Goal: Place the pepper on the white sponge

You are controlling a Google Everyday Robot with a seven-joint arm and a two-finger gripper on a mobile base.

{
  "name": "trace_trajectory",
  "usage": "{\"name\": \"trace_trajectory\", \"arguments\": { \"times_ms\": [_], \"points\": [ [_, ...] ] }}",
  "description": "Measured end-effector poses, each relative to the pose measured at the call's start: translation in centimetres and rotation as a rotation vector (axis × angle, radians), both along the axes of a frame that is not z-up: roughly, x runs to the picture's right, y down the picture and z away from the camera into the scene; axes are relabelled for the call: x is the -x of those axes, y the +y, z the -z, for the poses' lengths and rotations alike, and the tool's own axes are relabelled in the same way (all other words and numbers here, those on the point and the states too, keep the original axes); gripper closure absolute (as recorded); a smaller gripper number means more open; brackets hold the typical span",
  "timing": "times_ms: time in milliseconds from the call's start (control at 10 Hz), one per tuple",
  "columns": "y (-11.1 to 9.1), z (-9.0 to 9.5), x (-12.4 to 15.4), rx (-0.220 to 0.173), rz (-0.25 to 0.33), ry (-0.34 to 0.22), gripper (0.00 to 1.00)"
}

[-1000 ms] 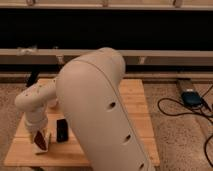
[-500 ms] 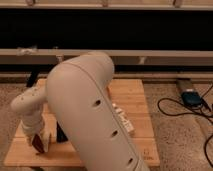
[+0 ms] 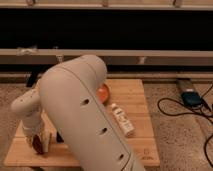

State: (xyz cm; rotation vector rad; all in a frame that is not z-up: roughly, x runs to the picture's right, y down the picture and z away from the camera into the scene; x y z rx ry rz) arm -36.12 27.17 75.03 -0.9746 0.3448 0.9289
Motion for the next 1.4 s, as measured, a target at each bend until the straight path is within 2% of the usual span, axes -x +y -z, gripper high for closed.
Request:
{"name": "trace_trajectory", "arguments": {
  "times_ms": [600,900,1200,1400],
  "points": [
    [-1.7,-1.1,-2.4,-0.021,-0.06,0.057,0.2],
    [-2.4,-1.1,-3.1,-0.03,-0.091,0.064,0.2],
    [-3.8,0.6,-3.2,-0.062,-0.097,0.031,0.2],
    [-4.0,2.4,-2.4,-0.094,-0.057,0.0,0.2]
  ]
}}
